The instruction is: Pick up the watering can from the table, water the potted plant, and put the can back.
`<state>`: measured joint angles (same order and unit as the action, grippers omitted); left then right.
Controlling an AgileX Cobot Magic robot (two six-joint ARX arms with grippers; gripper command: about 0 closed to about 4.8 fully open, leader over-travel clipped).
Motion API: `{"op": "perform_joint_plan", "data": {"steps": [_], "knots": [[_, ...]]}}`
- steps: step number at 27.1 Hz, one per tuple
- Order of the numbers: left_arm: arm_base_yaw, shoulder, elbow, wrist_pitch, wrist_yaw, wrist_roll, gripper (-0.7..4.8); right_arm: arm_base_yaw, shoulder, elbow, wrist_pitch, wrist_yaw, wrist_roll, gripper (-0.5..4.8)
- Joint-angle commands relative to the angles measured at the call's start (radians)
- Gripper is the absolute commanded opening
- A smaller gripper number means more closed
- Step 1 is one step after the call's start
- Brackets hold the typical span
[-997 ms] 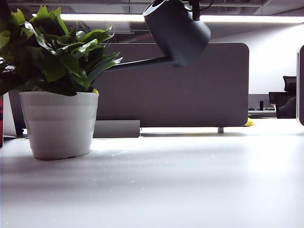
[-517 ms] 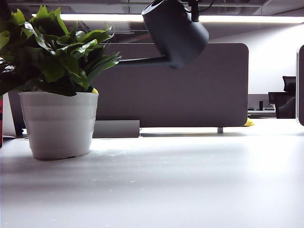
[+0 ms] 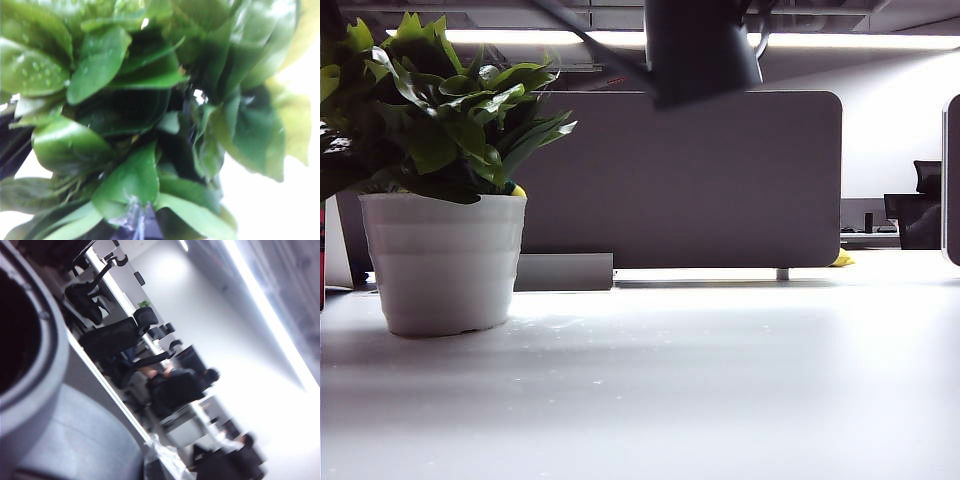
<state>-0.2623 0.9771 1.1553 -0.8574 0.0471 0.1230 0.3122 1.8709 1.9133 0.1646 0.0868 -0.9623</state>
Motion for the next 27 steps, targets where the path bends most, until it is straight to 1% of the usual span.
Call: {"op": "perform_joint_plan", "data": {"steps": [1,2,3,4,5,6,7,8,9,10,11,13,17,18,21,23,27], "knots": [[-0.032,-0.021,0.003,0.037,0.010,-0.004,-0.06,-0.006,-0.082,0.017,-0.047,0.047,0.228,-0.05],[-0.043,-0.029,0.003,0.045,0.010,-0.003,-0.06,-0.015,-0.113,0.011,-0.114,0.050,0.307,-0.05],[-0.049,-0.040,0.004,0.046,0.010,-0.003,-0.06,-0.021,-0.128,-0.003,-0.126,0.049,0.345,-0.05],[-0.064,-0.055,0.005,0.054,0.018,-0.003,-0.06,-0.021,-0.178,-0.068,-0.122,0.050,0.394,-0.05],[-0.074,-0.064,0.005,0.056,0.016,-0.003,-0.06,-0.021,-0.201,-0.106,-0.109,0.050,0.405,-0.05],[-0.093,-0.085,0.005,0.060,0.016,0.000,-0.06,-0.021,-0.265,-0.205,-0.069,0.050,0.434,-0.05],[-0.100,-0.096,0.005,0.062,0.014,0.000,-0.06,-0.021,-0.293,-0.253,-0.050,0.052,0.452,-0.05],[-0.112,-0.114,0.005,0.063,0.019,-0.001,-0.06,-0.021,-0.360,-0.362,-0.022,0.051,0.498,-0.05],[-0.122,-0.121,0.005,0.065,0.021,-0.002,-0.06,-0.021,-0.394,-0.425,-0.004,0.051,0.522,-0.05],[-0.148,-0.128,0.005,0.067,0.021,-0.004,-0.06,-0.021,-0.444,-0.526,0.023,0.056,0.548,-0.05],[-0.171,-0.132,0.004,0.066,0.021,-0.004,-0.06,-0.021,-0.474,-0.590,0.047,0.063,0.561,-0.05],[-0.221,-0.132,0.003,0.067,0.021,-0.005,-0.06,-0.021,-0.514,-0.691,0.093,0.073,0.573,-0.05],[-0.326,-0.121,0.003,0.083,0.014,-0.017,-0.06,-0.021,-0.564,-0.897,0.235,0.071,0.573,-0.05],[-0.357,-0.114,0.003,0.091,-0.004,-0.028,-0.06,-0.021,-0.567,-0.934,0.261,0.071,0.573,-0.05],[-0.435,-0.093,0.003,0.107,-0.082,-0.026,-0.06,-0.023,-0.566,-1.035,0.327,0.071,0.568,-0.05],[-0.468,-0.079,0.003,0.111,-0.120,-0.025,-0.06,-0.039,-0.557,-1.095,0.382,0.071,0.562,-0.05],[-0.480,-0.050,0.003,0.113,-0.119,-0.025,-0.06,-0.108,-0.509,-1.186,0.537,0.052,0.562,-0.05]]}}
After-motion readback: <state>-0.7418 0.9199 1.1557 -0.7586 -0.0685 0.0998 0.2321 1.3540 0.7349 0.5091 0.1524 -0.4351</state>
